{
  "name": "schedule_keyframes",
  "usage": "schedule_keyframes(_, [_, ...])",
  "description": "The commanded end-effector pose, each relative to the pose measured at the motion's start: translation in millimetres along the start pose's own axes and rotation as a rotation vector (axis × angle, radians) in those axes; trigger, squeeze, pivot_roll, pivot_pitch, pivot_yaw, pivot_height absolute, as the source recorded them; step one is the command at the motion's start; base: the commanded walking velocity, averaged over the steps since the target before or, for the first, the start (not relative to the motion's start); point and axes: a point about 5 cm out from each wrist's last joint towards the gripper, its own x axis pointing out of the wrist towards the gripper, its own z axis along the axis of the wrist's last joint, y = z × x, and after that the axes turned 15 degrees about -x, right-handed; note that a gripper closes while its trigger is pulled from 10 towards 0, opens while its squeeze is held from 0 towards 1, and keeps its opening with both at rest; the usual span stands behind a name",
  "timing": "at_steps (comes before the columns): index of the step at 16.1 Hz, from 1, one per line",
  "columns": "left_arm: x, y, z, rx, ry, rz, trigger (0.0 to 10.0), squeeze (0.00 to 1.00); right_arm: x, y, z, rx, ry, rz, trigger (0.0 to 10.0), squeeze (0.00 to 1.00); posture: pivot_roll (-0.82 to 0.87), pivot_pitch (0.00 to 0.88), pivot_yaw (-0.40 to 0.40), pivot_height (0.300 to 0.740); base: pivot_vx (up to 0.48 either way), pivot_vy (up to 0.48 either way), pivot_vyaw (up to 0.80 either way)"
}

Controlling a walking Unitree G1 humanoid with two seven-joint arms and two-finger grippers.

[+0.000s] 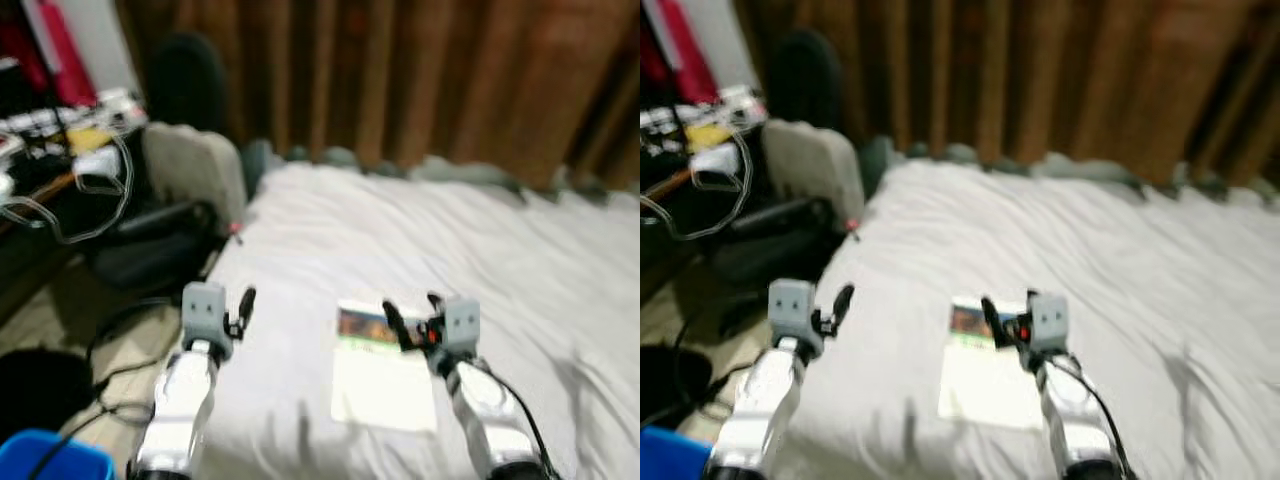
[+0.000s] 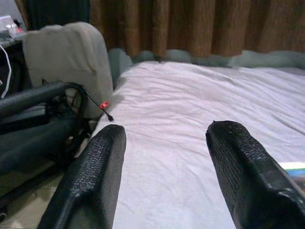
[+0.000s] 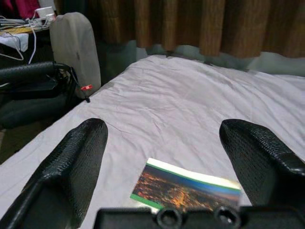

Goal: Clean up the room

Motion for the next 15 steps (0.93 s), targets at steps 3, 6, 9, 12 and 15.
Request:
schedule_keyframes(3, [1.7, 8.2, -1, -0.009, 0.008, 0.039, 10.0, 0.0, 7.4, 5.0, 6, -0.013, -0.005, 0.044, 10.0, 0.0, 0.06, 0.008, -0.009, 0.74, 0.0, 0.0, -0.53])
schedule_keyframes(6, [1.7, 9.2, -2, 0.008, 0.008, 0.032, 10.0, 0.0, 7.8, 4.9, 7, -0.01, -0.008, 0.046, 10.0, 0.0, 0.06, 0.008, -0.007, 0.74, 0.0, -0.32, -0.8])
schedule_keyframes(9, [4.6, 9.3, -3, -0.027, 0.016, 0.048, 10.0, 0.0, 7.2, 6.9, 7, -0.007, -0.013, 0.065, 10.0, 0.0, 0.05, 0.01, -0.004, 0.74, 0.0, -0.267, -0.26])
schedule_keyframes(12, [15.3, 25.9, -19, -0.033, 0.152, 0.152, 10.0, 0.0, 6.8, 10.5, 6, -0.015, -0.009, 0.103, 10.0, 0.0, 0.04, 0.024, -0.009, 0.74, 0.0, 0.0, 0.0])
schedule_keyframes(15, [21.1, 21.6, -6, -0.022, 0.089, 0.113, 10.0, 0.0, 5.4, 11.1, 6, -0.024, -0.005, 0.125, 10.0, 0.0, 0.03, 0.025, -0.004, 0.74, 0.0, 0.0, 0.0])
